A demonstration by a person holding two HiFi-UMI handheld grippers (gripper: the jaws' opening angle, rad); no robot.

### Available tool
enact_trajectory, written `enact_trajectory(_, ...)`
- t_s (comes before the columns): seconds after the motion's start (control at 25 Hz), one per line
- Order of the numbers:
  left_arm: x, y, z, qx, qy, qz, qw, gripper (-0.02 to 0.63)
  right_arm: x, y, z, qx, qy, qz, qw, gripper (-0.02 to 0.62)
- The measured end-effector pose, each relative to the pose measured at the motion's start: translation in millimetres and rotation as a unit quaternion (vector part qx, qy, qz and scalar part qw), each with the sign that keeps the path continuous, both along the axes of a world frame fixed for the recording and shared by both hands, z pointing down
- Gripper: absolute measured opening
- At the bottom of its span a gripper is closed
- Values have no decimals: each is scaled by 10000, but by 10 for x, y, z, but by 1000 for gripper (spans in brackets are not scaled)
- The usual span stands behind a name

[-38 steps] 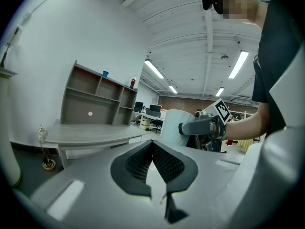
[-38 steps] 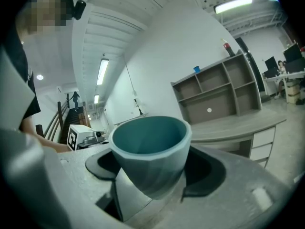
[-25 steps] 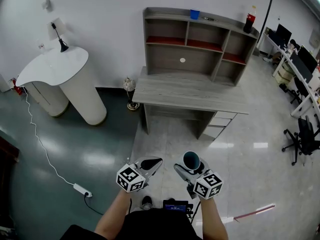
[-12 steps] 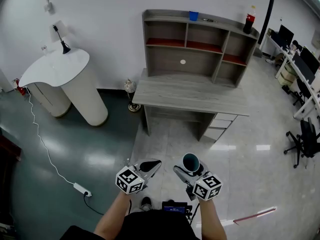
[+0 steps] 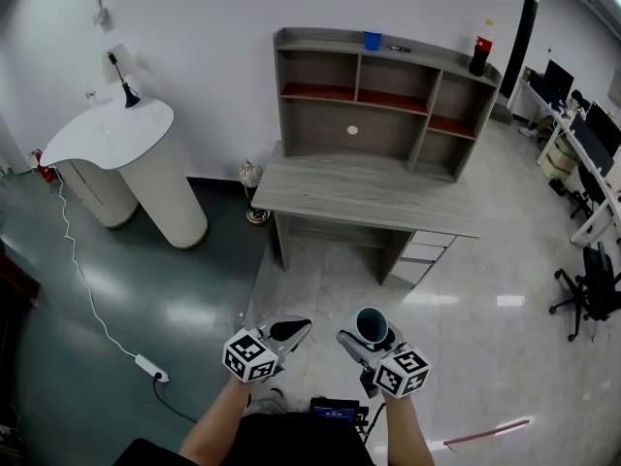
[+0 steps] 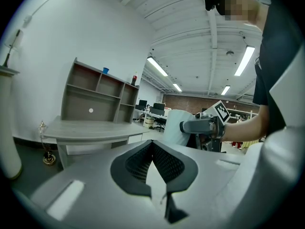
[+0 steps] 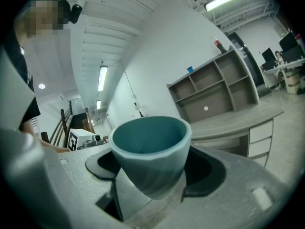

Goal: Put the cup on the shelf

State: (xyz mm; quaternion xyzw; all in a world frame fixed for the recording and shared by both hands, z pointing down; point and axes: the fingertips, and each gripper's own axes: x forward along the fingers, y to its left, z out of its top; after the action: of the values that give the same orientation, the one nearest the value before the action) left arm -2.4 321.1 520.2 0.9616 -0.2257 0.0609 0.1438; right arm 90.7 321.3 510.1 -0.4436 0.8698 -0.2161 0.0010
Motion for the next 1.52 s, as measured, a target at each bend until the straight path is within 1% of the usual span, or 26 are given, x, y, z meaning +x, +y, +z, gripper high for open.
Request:
enact_trajectory(0.28,-14,-83,53,-93,15,-162,9998,-2,23,-84,63,-69,-38,-117,9999,379)
enact_trajectory(0.56,-64,-360,130,-186,135,-235,9995,-2,-9,-303,127,-148,56,-129,9998,379)
enact_trajectory(0.92,-91,-1002,143,-163,237,-39,9996,-2,-118,-863,72,-128,256,-32,9996,379)
enact_trajectory(1.28,-293,-1743,98,-87,313,80,9994,-2,-325,-1593,22,-96,339,72,9994,379)
enact_trajectory(1.52,-503,-2102,135,-88,297,117,9995,-2,-568,-1917,30,-129,442,86,9989,379)
